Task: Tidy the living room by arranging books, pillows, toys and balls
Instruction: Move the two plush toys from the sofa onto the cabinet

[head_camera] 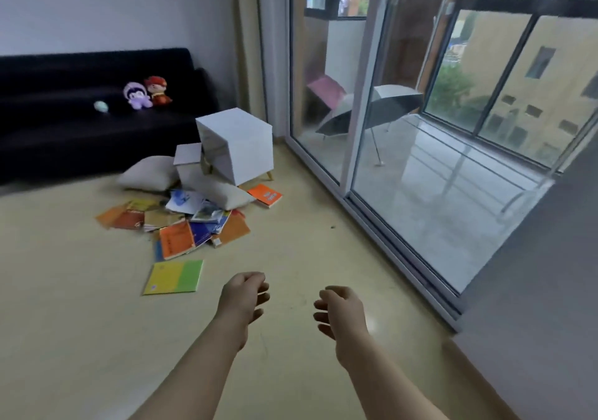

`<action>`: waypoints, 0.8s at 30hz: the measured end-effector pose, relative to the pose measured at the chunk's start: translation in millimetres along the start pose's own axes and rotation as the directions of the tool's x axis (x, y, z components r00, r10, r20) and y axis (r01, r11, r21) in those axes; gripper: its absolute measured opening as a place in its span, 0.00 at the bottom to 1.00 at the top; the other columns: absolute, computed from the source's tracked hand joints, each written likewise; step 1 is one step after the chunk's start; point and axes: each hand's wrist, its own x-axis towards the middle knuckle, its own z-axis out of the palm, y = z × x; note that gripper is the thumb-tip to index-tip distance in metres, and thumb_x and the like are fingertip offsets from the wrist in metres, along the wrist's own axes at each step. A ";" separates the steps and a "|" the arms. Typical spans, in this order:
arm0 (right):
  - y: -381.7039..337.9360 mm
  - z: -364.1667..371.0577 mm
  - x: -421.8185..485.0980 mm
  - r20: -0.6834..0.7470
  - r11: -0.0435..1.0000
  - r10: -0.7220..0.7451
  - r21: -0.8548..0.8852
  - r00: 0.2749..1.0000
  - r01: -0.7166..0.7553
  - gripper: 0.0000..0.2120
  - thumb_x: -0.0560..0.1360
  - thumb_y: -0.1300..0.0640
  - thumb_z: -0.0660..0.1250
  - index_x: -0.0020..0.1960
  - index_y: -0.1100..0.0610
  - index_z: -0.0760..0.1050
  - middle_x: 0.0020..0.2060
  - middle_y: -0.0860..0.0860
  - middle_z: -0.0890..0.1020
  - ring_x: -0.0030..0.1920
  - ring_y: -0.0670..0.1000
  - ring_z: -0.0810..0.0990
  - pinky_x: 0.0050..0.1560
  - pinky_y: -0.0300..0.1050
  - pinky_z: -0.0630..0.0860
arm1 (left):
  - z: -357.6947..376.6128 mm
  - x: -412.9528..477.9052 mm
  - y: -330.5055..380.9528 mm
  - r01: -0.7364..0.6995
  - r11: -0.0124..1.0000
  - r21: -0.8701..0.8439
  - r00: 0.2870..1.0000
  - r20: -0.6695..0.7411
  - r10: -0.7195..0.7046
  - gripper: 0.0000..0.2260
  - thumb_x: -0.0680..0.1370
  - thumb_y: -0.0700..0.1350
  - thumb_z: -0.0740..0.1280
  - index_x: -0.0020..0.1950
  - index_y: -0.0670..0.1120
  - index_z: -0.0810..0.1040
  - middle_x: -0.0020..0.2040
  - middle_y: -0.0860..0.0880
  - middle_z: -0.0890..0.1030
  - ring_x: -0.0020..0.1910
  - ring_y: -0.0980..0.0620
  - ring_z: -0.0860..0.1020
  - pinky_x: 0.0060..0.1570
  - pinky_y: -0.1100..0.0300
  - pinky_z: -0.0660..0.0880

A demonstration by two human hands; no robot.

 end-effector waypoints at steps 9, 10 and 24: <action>-91.0 154.2 148.5 0.135 0.996 -0.001 -0.086 0.991 0.013 0.02 0.76 0.62 0.61 0.45 0.56 0.72 0.38 0.53 0.76 0.35 0.51 0.74 0.37 0.42 0.70 | -55.2 183.1 93.0 0.023 0.995 -0.093 0.987 -0.158 -0.037 0.05 0.79 0.44 0.62 0.44 0.48 0.74 0.42 0.48 0.78 0.41 0.50 0.77 0.39 0.59 0.70; -101.3 168.5 163.1 0.143 0.996 0.001 -0.091 0.990 0.012 0.03 0.76 0.62 0.61 0.44 0.56 0.71 0.38 0.53 0.76 0.35 0.51 0.74 0.37 0.42 0.70 | -60.4 198.6 104.4 0.026 0.994 -0.108 0.985 -0.169 -0.044 0.04 0.79 0.44 0.62 0.44 0.48 0.74 0.42 0.48 0.78 0.41 0.50 0.77 0.39 0.59 0.70; -184.1 491.8 299.2 0.316 0.956 0.114 -0.293 0.942 -0.017 0.06 0.77 0.63 0.59 0.42 0.56 0.70 0.36 0.53 0.74 0.36 0.51 0.72 0.36 0.41 0.68 | -257.3 427.3 224.9 -0.002 0.974 -0.228 0.925 -0.370 -0.085 0.05 0.79 0.42 0.62 0.44 0.46 0.75 0.39 0.47 0.78 0.38 0.51 0.77 0.37 0.59 0.70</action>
